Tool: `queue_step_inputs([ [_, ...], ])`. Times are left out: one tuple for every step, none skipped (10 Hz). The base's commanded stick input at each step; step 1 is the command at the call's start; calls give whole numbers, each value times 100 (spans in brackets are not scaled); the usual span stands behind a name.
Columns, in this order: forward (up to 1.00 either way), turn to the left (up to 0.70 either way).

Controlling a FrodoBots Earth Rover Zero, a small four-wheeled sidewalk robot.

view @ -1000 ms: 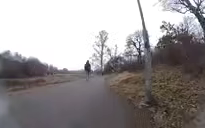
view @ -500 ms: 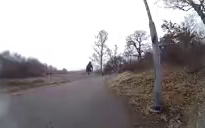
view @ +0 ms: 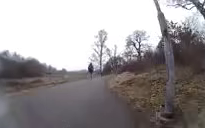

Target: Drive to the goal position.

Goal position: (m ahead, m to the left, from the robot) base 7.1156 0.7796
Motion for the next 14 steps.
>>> queue_step_inputs([
  [70,0],
  [70,0],
  [70,0],
  [70,0],
  [70,0],
  [70,0],
  [70,0],
  [70,0],
  [70,0],
  [70,0],
  [70,0],
  [70,0],
  [70,0],
  [70,0],
])
